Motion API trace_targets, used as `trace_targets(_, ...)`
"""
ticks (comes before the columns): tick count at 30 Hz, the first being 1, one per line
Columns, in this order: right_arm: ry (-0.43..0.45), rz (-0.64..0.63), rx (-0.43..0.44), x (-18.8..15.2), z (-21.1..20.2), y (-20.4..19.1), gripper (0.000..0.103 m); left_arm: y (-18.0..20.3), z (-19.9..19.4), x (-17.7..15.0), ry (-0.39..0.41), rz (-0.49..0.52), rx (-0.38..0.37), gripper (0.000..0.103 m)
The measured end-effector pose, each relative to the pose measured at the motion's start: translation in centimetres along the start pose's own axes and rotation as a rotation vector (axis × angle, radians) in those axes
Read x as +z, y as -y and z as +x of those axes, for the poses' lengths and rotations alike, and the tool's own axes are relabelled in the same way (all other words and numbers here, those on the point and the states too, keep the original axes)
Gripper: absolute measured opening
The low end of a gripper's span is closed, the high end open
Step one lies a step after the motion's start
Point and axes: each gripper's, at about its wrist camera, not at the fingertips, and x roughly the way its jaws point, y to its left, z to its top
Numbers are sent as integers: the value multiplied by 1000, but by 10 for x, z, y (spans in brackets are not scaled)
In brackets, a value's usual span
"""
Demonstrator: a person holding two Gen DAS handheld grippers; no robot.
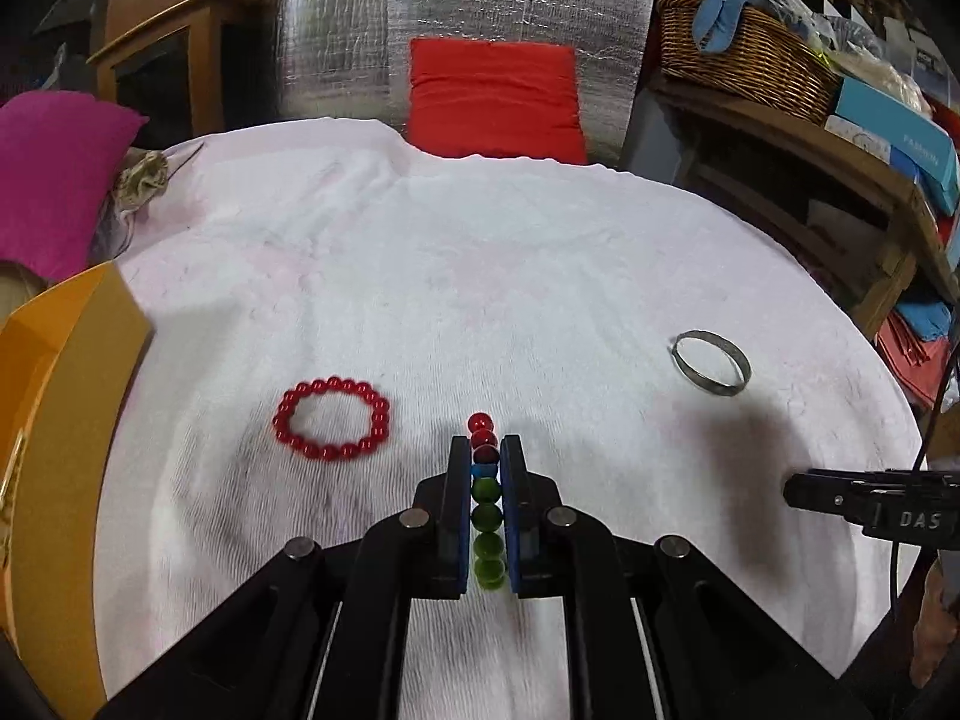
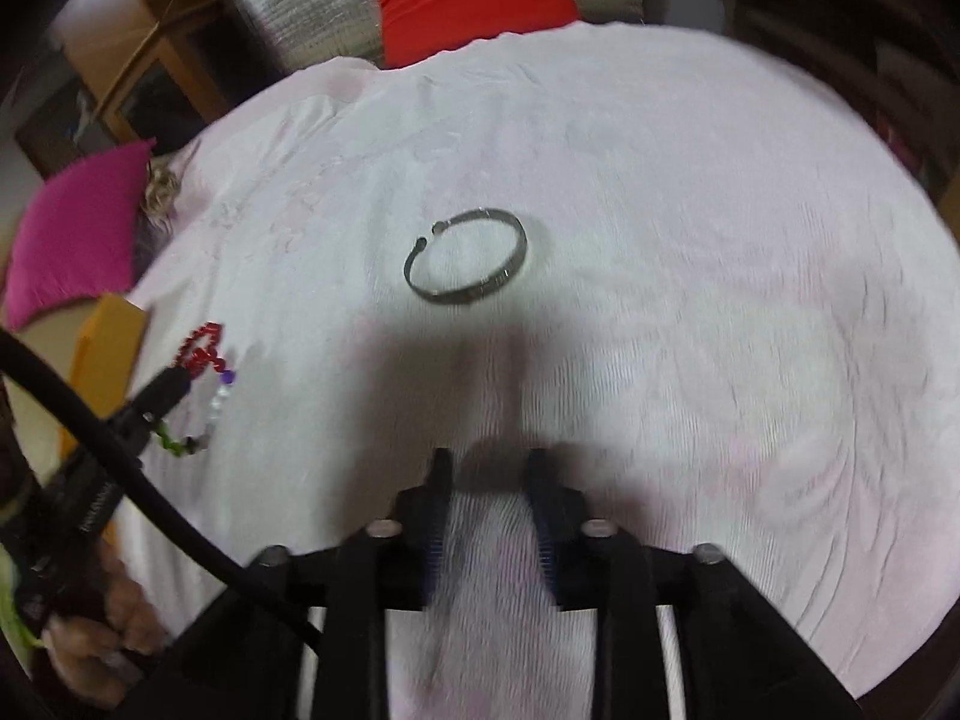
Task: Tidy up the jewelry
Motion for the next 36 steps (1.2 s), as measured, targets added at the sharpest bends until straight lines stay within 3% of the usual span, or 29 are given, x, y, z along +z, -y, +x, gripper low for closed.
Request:
trace_targets(2,-5,23,31,-5,-8,4,61,5,-5,-1,-10,14,10,10)
trace_targets(3,0,22,36,-3,-8,3,64,8,-6,-2,-13,21,14,10)
trace_targets(7,45,13,56,-4,-21,5,64,13,-20,9,5,28,-2,10)
trace_targets(12,72,44,80,22,-15,13,64,12,-39,29,60,24,-44,10)
trace_targets(16,103,-4,82,44,-18,16,64,2,-42,41,93,25,-62,10)
trace_targets(21,106,-41,152,70,-13,29,64,-28,-21,37,111,-83,-95,10)
trace_targets(23,82,-33,171,75,-5,30,65,-42,-9,35,67,-133,-115,10)
trace_targets(25,62,-40,153,77,3,26,68,-49,-7,40,60,-169,-165,9)
trace_targets(28,54,-86,98,79,16,11,74,-47,-13,48,87,-124,-162,9)
trace_targets(32,26,-154,18,80,37,-11,79,-45,-9,41,-22,-128,-253,10)
trace_targets(34,16,-214,-35,77,47,-24,81,-41,-11,32,-58,-106,-274,15)
trace_targets(36,21,-288,-130,75,57,-37,82,-34,-14,23,-92,-58,-278,51)
